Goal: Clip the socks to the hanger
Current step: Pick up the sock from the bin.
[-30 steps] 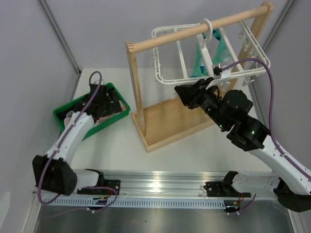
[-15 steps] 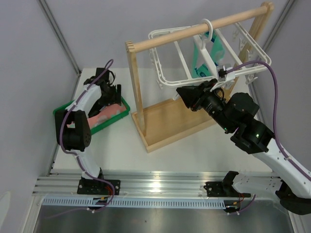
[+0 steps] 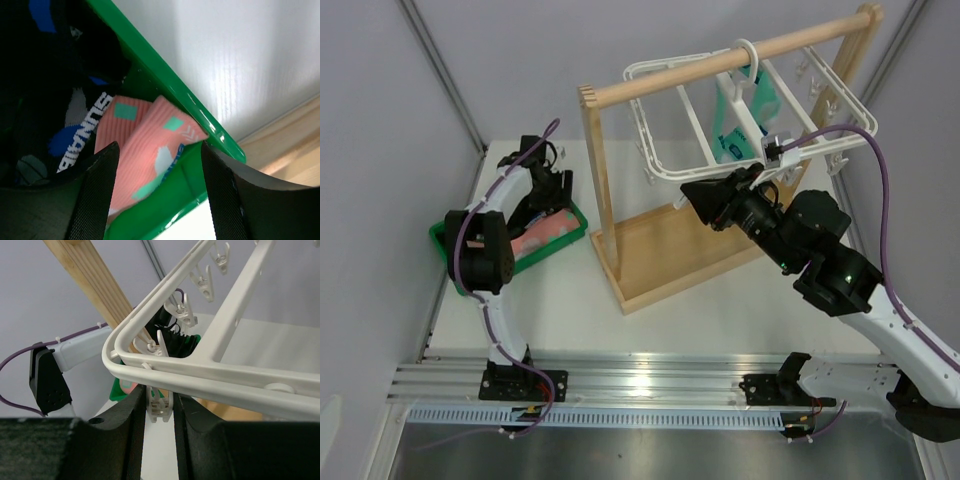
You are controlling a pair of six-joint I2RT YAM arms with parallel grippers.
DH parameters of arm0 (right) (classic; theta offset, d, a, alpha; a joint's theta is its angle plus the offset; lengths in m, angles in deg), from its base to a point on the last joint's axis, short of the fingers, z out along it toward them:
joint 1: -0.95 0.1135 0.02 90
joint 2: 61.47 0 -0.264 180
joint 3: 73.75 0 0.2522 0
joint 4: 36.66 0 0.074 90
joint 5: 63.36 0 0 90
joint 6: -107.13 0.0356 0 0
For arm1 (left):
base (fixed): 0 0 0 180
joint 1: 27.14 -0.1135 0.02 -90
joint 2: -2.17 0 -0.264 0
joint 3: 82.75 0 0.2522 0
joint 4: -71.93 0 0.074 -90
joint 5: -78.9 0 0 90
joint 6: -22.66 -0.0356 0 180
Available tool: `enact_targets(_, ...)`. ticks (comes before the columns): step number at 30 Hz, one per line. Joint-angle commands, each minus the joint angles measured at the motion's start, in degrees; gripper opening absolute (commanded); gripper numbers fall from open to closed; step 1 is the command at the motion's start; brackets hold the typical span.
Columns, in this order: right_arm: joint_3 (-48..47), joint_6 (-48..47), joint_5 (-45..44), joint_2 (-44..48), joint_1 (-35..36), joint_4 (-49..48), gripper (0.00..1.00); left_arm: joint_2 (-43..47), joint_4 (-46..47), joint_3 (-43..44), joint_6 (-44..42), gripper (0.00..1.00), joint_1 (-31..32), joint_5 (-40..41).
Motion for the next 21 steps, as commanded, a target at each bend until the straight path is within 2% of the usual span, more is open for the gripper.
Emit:
enact_targets(1, -1.2, 0.0, 1.0, -0.4, 0.0, 0.7, 0.0, -2.4, 0.8, 3.3, -1.2, 0.69, -1.9, -1.5)
enact_targets(6, -1.6, 0.1, 1.6, -1.0, 0.0, 0.9, 0.0, -5.3, 0.2, 4.7, -1.2, 0.69, -2.3, -1.5)
enact_targets(11, -1.7, 0.1, 1.7, -1.0, 0.0, 0.9, 0.0, -5.9, -1.7, 4.3, -1.8, 0.65, -2.3, -4.5)
enact_targets(19, -1.4, 0.0, 1.3, -0.7, 0.0, 0.6, 0.0, -4.3, -5.4, 4.0, -2.6, 0.46, -2.3, -8.1)
enact_targets(21, -1.4, 0.1, 1.5, -0.8, 0.1, 0.7, 0.0, -3.4, -5.4, 3.7, -2.8, 0.46, -2.3, -7.9)
